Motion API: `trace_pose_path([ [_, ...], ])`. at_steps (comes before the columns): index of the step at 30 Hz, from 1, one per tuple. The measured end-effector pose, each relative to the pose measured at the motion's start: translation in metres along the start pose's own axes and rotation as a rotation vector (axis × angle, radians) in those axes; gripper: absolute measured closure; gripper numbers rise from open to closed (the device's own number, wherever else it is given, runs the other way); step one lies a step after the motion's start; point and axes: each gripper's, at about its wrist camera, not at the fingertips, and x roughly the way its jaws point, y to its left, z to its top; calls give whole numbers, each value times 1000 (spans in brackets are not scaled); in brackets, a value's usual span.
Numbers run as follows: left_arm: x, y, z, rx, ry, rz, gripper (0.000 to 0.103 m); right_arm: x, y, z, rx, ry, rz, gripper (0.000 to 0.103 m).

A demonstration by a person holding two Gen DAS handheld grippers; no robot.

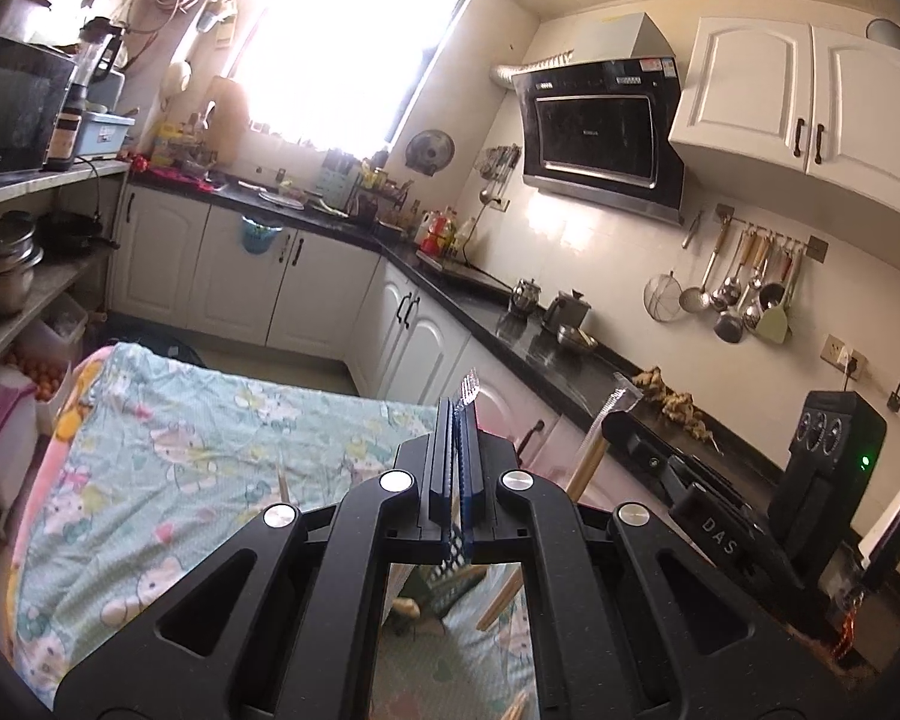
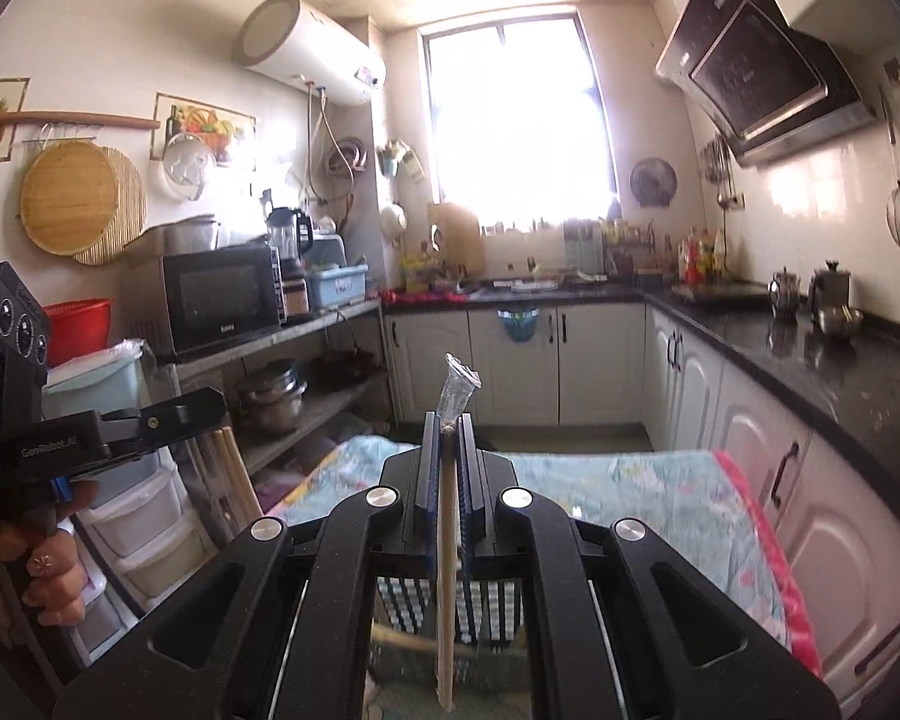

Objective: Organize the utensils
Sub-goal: 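Lower both held chopsticks down into the green mesh caddy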

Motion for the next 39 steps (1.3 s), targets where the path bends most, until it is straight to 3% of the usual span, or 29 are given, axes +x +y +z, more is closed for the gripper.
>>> trace_pose_path([
  [15, 33, 9, 25, 18, -19, 26, 103, 24, 1, 13, -44, -118, -4, 97],
  [39, 82, 33, -33, 12, 74, 54, 103, 71, -3, -53, -51, -18, -23, 97],
])
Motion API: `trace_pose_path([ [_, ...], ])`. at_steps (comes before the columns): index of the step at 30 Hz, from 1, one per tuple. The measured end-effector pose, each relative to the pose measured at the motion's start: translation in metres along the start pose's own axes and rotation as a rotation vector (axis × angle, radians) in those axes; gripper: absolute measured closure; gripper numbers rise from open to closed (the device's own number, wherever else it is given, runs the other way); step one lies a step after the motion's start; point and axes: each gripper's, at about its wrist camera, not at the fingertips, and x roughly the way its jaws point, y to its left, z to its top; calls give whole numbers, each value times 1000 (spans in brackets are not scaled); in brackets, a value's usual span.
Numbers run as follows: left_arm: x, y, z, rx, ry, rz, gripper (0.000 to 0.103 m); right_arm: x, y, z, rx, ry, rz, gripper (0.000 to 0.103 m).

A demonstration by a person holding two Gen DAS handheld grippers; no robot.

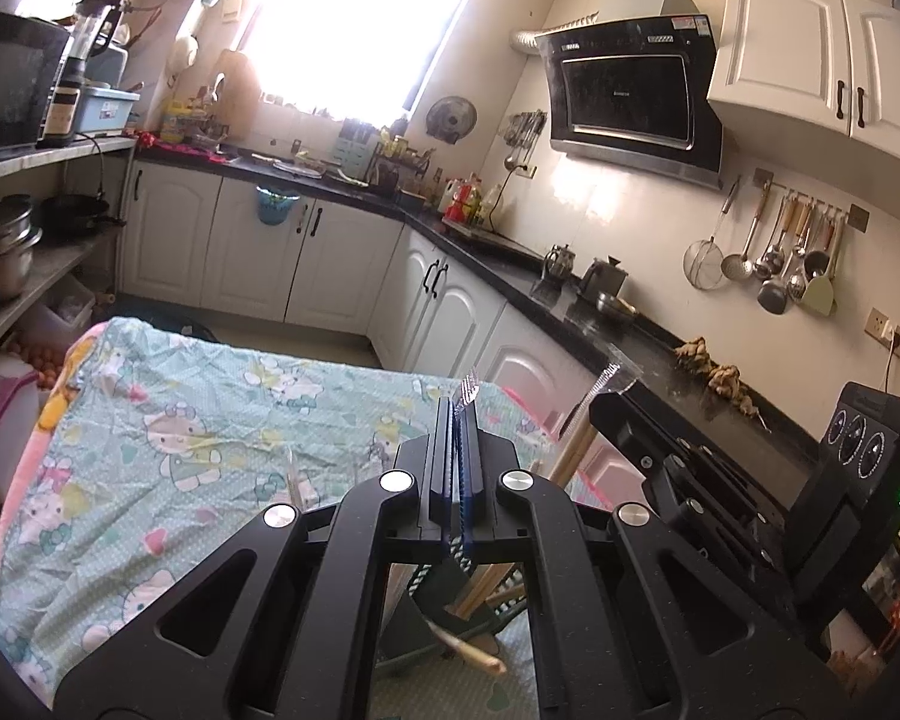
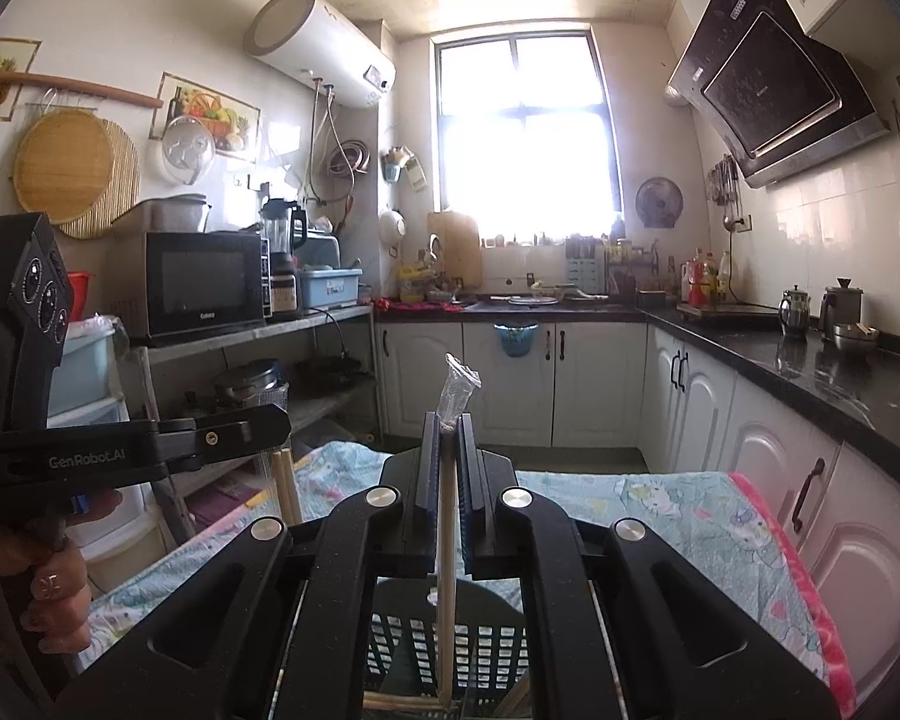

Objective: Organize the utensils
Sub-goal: 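Lower both held chopsticks down into the green mesh caddy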

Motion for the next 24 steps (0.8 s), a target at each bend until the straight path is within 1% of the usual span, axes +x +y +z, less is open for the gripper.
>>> trace_pose_path([
  [10, 9, 4, -21, -10, 38, -13, 103, 7, 0, -21, 19, 58, -5, 97],
  [21, 9, 10, -27, -20, 64, 1, 103, 5, -7, -34, 52, 122, -29, 96],
  [22, 9, 10, -28, -21, 64, 2, 103, 5, -8, -35, 53, 126, -31, 96],
  [24, 9, 10, -28, -25, 66, 8, 103, 4, -9, -36, 57, 134, -31, 91],
])
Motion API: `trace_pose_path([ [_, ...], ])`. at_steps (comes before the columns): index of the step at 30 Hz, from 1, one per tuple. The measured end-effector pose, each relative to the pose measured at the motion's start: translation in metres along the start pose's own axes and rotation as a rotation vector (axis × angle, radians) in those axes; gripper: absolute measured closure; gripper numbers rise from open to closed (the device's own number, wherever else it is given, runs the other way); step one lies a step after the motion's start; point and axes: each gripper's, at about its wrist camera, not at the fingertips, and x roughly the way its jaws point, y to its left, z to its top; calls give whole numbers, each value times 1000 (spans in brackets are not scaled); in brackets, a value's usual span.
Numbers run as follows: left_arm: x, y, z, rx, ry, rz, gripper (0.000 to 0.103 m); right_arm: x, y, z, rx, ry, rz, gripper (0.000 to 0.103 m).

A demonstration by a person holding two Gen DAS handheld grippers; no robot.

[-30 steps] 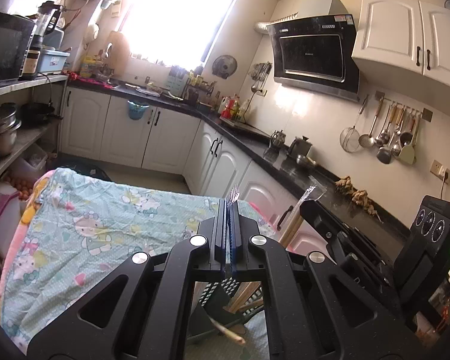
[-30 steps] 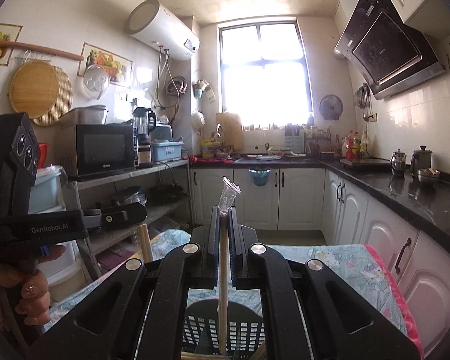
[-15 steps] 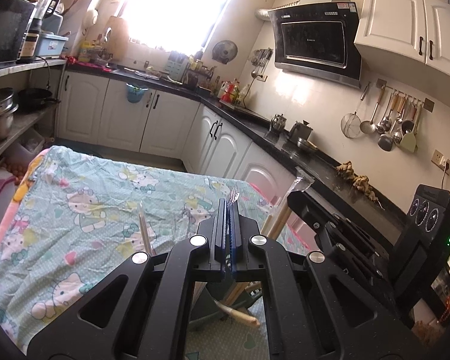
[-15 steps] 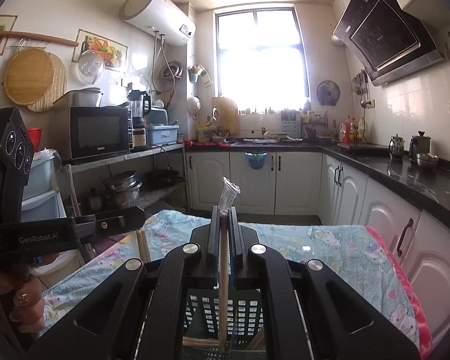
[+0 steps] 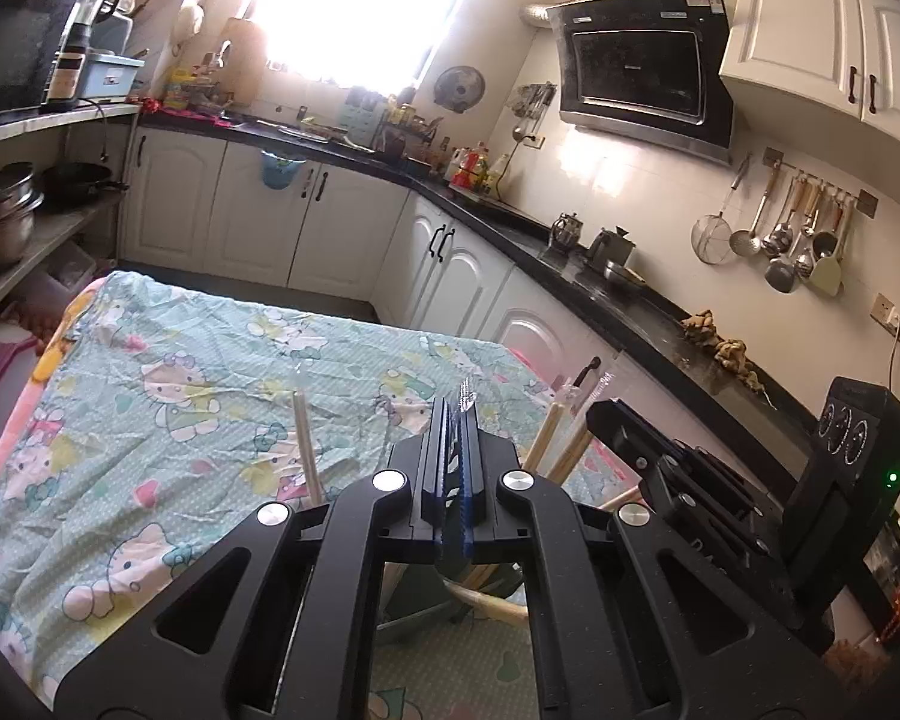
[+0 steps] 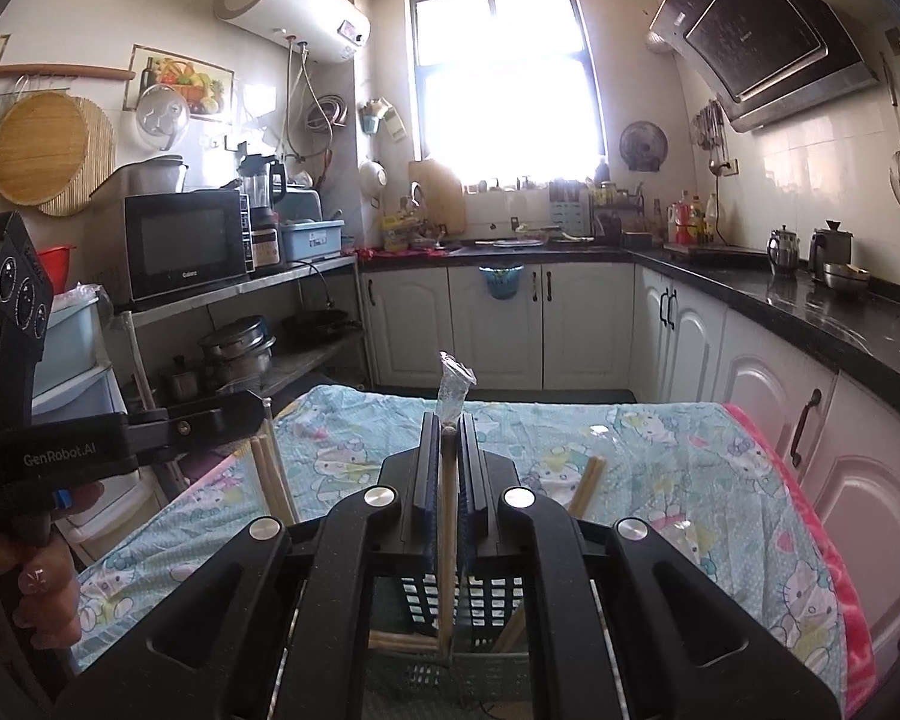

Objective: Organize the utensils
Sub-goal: 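Lower both held chopsticks down into the green mesh caddy, then open the left gripper inside the caddy while the right gripper opens too, then withdraw both open tools from the caddy toward the chopstick pile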

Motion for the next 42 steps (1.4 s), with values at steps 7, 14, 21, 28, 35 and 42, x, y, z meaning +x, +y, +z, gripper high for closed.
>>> trace_pose_path([
  [7, -6, 3, -4, -15, -1, 25, 79, -7, -4, -4, 12, 17, -1, 78],
  [14, -24, 0, -3, -2, -38, 56, 62, -17, -4, -6, 8, 33, -10, 69],
  [21, -44, 1, -2, -11, -75, 84, 39, -30, 1, -5, -20, 37, -30, 59],
  [28, -62, 7, -6, -43, -90, 99, 10, -44, 1, -8, -16, 47, -35, 51],
  [35, -78, 8, -12, -56, -94, 113, 10, -57, 1, -13, -17, 59, -43, 46],
  [42, -84, 11, -23, -64, -76, 124, 10, -68, 2, -21, -15, 76, -42, 43],
])
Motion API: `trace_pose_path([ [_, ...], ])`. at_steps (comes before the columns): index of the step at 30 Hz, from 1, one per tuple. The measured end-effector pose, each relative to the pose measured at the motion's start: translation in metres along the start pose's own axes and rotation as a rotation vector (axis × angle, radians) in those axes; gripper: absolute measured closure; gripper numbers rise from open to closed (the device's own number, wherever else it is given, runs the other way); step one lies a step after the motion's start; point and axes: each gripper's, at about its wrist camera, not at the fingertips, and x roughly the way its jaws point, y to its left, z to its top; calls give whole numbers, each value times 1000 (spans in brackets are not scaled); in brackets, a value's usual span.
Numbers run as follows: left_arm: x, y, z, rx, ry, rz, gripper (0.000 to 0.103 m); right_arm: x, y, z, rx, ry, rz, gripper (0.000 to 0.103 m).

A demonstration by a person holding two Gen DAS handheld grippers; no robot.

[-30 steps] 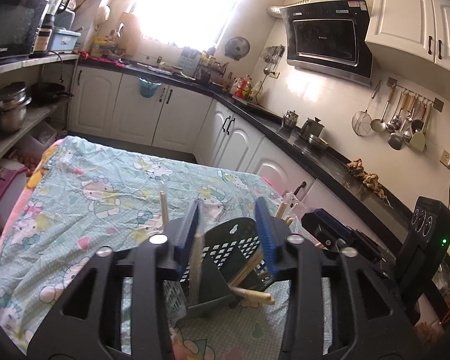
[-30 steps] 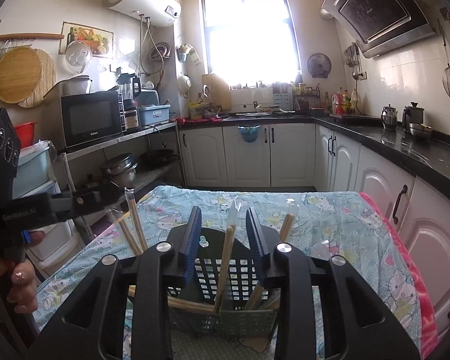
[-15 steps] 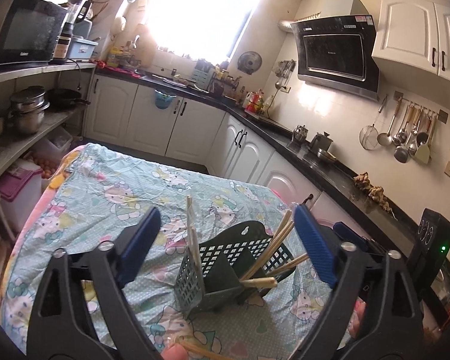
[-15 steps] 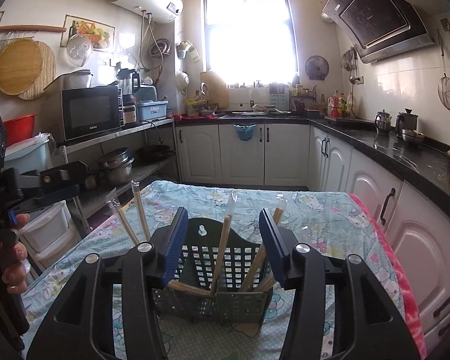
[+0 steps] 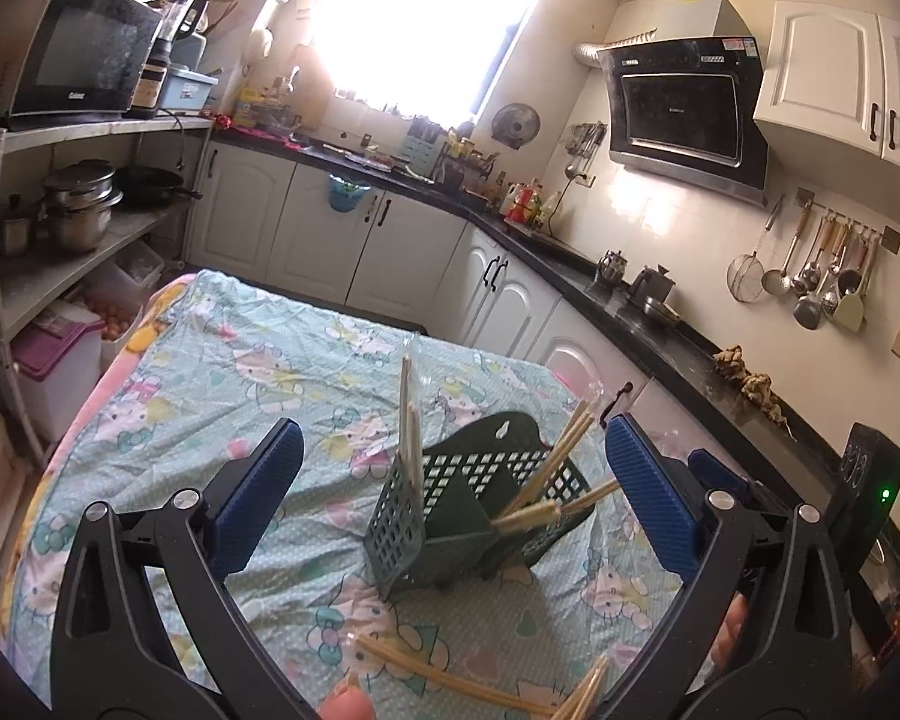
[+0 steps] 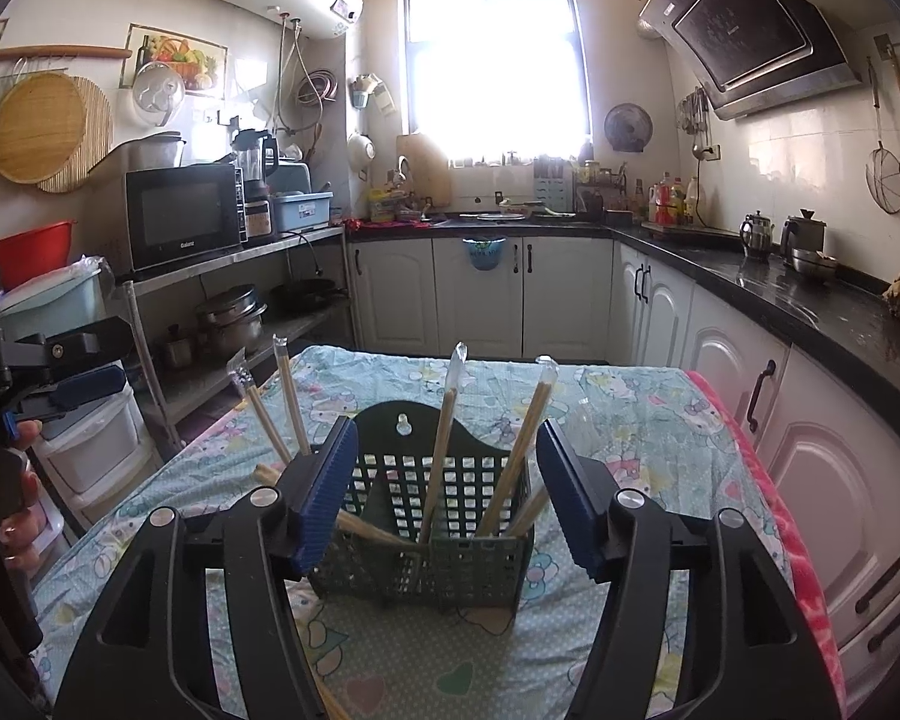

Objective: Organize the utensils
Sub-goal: 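Withdraw both open tools from the caddy toward the chopstick pile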

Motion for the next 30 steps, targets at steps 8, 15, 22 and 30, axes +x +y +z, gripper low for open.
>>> trace_pose_path([
  [8, -7, 6, -20, -4, 37, 16, 10, -11, 5, -11, -20, 35, 10, 39],
  [15, -14, 7, -35, -14, 53, 16, 10, -21, 7, -19, -22, 59, 12, 38],
  [22, -14, 6, -51, -16, 92, 16, 10, -29, 7, -34, -28, 93, 4, 38],
  [30, -13, 10, -71, -29, 137, 26, 10, -38, 5, -53, -19, 145, -10, 38],
])
